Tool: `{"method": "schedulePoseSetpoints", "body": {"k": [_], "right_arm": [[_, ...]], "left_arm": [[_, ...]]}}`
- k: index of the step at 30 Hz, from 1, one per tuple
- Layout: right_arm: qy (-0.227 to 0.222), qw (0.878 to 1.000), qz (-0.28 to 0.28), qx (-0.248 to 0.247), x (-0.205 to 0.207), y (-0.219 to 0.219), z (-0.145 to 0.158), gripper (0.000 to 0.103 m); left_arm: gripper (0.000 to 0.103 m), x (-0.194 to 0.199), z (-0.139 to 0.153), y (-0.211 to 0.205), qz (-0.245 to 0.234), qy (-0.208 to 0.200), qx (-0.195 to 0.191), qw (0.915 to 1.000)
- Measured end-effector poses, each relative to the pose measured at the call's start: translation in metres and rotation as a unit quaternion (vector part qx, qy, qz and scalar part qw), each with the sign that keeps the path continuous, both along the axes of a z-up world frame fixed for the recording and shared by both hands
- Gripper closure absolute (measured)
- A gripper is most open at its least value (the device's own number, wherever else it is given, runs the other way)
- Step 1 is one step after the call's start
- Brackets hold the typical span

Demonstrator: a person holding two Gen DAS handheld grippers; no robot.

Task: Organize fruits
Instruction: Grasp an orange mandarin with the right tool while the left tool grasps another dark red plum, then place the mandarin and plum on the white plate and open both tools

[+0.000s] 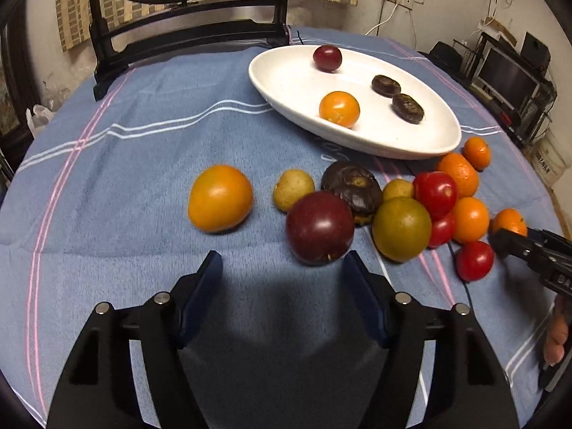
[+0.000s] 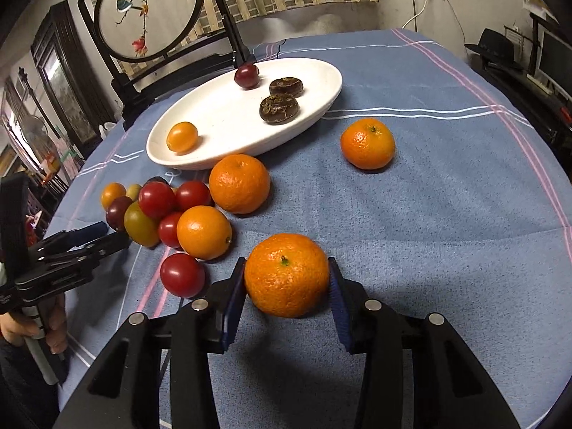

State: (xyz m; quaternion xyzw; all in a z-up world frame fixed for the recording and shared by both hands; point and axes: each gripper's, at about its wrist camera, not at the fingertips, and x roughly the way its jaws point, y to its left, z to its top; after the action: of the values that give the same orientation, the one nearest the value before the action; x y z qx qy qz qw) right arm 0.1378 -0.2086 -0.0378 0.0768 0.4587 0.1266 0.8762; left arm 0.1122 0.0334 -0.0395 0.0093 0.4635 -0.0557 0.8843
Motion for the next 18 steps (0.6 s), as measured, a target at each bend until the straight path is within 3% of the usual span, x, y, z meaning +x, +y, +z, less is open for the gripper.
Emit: {"method": "schedulePoseSetpoints", "body": {"k": [6, 9, 11, 15, 18], "right_arm": [[0.001, 1.0, 0.002, 0.014, 0.001, -0.004, -0.001, 0.059], [0.001, 1.0, 0.003, 0.015, 0.001, -0.004, -0.001, 0.059], [0.001, 1.0, 0.002, 0.016, 0.0, -0.004, -0.001, 0.059], [-0.009, 1.0, 0.001, -0.002, -0.003, 0.0, 0.005, 0.059], [-0.026, 1.0, 0.014, -0.006, -0.007, 0.008, 0.019, 0.059]], "left_arm": [[0.035, 0.013, -0.002, -0.019, -0.015, -0.011, 0.03, 0.9994], [0.064, 0.018, 0.0, -0.022, -0.027, -0.015, 0.013, 0.9994], [0.065, 0.018, 0.001, -0.023, -0.026, -0.014, 0.016, 0.9994], [0.065, 0.013, 0.009, -0.013, -0.019, 0.0, -0.018, 0.9997], [0.065, 0.007, 0.026, -0.01, -0.022, -0.013, -0.035, 0.999]]}}
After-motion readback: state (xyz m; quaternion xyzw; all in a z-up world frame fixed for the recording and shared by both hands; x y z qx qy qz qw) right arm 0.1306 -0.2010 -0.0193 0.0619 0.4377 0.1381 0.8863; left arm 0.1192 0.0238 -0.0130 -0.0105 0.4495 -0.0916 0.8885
